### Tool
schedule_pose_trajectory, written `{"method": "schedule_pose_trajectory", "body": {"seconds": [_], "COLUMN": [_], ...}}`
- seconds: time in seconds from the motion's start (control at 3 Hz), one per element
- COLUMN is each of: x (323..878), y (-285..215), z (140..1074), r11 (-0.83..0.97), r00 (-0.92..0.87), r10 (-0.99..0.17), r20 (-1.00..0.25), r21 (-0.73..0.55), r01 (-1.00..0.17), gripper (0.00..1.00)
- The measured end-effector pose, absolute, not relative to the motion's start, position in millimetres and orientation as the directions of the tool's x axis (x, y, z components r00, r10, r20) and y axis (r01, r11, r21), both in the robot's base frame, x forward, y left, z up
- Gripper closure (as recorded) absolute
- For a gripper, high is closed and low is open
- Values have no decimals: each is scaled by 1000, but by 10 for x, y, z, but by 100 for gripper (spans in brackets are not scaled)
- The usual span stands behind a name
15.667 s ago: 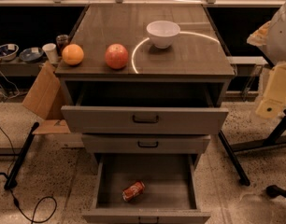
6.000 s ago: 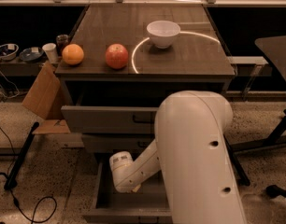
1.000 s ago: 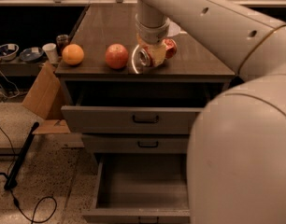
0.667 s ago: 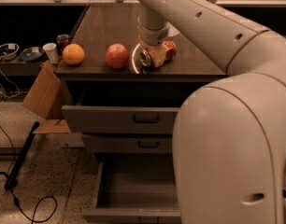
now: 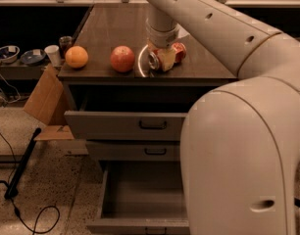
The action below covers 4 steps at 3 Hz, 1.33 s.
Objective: Pick coke can from bottom drawer and place on counter
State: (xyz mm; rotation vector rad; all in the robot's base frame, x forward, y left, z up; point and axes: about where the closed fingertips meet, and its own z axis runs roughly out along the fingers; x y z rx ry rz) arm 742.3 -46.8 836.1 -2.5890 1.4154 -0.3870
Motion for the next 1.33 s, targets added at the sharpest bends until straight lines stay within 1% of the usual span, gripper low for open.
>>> {"method": "schedule_pose_trajectory", "body": {"seconds": [0.67,1.0,1.33], "x": [7412,7380,7380], "y": [-487,-483,-483], "z": [8305,8335,8335], "r11": [-526,-533,-533], "r00": [510,517,517], "r10": [-850,-845,-845], "r20": [134,134,134], "r21": [-266,-274,-274], "r01": [-808,-800,-800], "gripper": [4,0,0]}}
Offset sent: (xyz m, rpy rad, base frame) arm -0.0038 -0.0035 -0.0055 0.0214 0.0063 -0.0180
